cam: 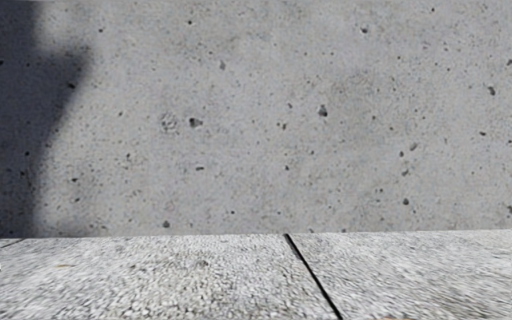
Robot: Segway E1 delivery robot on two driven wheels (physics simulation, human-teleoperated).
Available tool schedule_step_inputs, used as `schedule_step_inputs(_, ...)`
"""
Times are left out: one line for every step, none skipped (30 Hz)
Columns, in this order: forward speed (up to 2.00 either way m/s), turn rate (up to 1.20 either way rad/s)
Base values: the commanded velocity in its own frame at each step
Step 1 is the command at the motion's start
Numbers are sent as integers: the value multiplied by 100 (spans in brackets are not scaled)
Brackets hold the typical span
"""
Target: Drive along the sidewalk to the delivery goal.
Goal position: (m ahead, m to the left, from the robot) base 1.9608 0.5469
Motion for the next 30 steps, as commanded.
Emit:
schedule_step_inputs(117, 49)
schedule_step_inputs(117, 49)
schedule_step_inputs(117, 49)
schedule_step_inputs(117, 49)
schedule_step_inputs(117, 49)
schedule_step_inputs(117, 46)
schedule_step_inputs(117, 46)
schedule_step_inputs(117, 46)
schedule_step_inputs(117, 45)
schedule_step_inputs(117, 45)
schedule_step_inputs(117, 41)
schedule_step_inputs(117, 41)
schedule_step_inputs(117, 37)
schedule_step_inputs(117, 20)
schedule_step_inputs(117, 0)
schedule_step_inputs(117, 0)
schedule_step_inputs(117, 0)
schedule_step_inputs(117, 0)
schedule_step_inputs(117, 0)
schedule_step_inputs(117, 0)
schedule_step_inputs(117, 0)
schedule_step_inputs(117, 0)
schedule_step_inputs(117, 0)
schedule_step_inputs(117, 0)
schedule_step_inputs(117, 0)
schedule_step_inputs(117, 0)
schedule_step_inputs(116, 0)
schedule_step_inputs(110, 0)
schedule_step_inputs(97, 0)
schedule_step_inputs(97, 0)
